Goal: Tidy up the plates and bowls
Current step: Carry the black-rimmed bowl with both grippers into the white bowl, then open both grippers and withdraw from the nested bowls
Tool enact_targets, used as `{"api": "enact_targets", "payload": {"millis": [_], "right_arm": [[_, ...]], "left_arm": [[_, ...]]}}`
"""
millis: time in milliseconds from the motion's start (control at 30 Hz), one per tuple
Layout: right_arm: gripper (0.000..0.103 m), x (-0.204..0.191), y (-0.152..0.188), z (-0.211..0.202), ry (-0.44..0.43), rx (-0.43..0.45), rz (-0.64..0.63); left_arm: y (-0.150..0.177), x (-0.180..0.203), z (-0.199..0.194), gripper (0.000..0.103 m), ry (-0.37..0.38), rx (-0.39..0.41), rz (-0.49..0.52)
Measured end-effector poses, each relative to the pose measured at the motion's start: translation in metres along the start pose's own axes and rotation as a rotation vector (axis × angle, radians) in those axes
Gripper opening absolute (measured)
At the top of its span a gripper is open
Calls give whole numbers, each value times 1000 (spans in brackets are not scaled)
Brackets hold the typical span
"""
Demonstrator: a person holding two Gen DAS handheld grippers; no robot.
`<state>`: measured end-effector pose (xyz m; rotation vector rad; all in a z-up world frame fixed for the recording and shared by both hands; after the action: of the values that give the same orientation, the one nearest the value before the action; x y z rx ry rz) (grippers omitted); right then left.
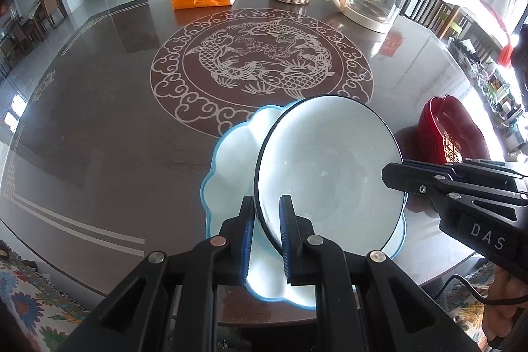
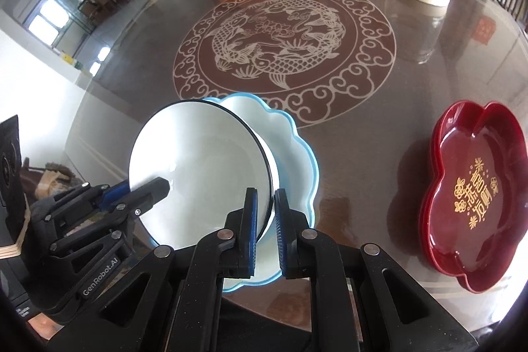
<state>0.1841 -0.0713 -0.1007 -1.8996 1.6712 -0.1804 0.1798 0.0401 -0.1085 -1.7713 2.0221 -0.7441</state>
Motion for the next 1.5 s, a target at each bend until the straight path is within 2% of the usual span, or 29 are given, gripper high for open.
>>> {"api": "enact_targets", "payload": {"millis": [167,267,300,333,400,467,600,733,833,933,1300,1500], "right_arm": [[13,-3,0,-1,23,39,-61],[17,-3,-3,-9,3,97,-74],[27,-3,-6,-14,-6,124,-76],[46,-3,-8,-20,-12,152,-75],[65,0,-10,-36,-15,219,-70],[65,3,-9,-49,-7,270,-68],[66,17,10,-75,39,391,-40],[68,27,55,-92,114,496,-23],[68,29,89,-92,122,510,-12],[68,30,107,-91,127,520,-11],[68,32,117,-89,134,531,-11],[68,26,123,-98,140,559,-45]], "left_arm": [[-1,1,-4,14,-14,49,25],[-10,-7,-16,21,-17,117,-9],[-13,-11,-21,28,-21,140,-21],[-15,-15,-26,35,-29,162,-34],[-18,-21,-37,69,-48,219,-59],[-16,-25,-51,83,-84,283,-74],[1,-25,-70,84,-101,336,-79],[34,-20,-75,89,-100,348,-111],[53,-8,-66,89,-94,301,-90],[61,2,-58,89,-111,274,-49],[66,14,-63,89,-163,295,11],[71,0,-74,89,-152,317,-33]]}}
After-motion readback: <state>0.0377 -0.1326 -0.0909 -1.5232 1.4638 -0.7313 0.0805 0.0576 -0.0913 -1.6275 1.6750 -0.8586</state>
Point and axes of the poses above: each gripper's, at about its wrist camera, not at the fingertips, and z roughly the way its jaws point, x to its right, y to its underside, the point moved 5 cm from there along z, roughly the way its jaws point, and after that the axes turned 11 degrees about x, right-handed, at the moved point
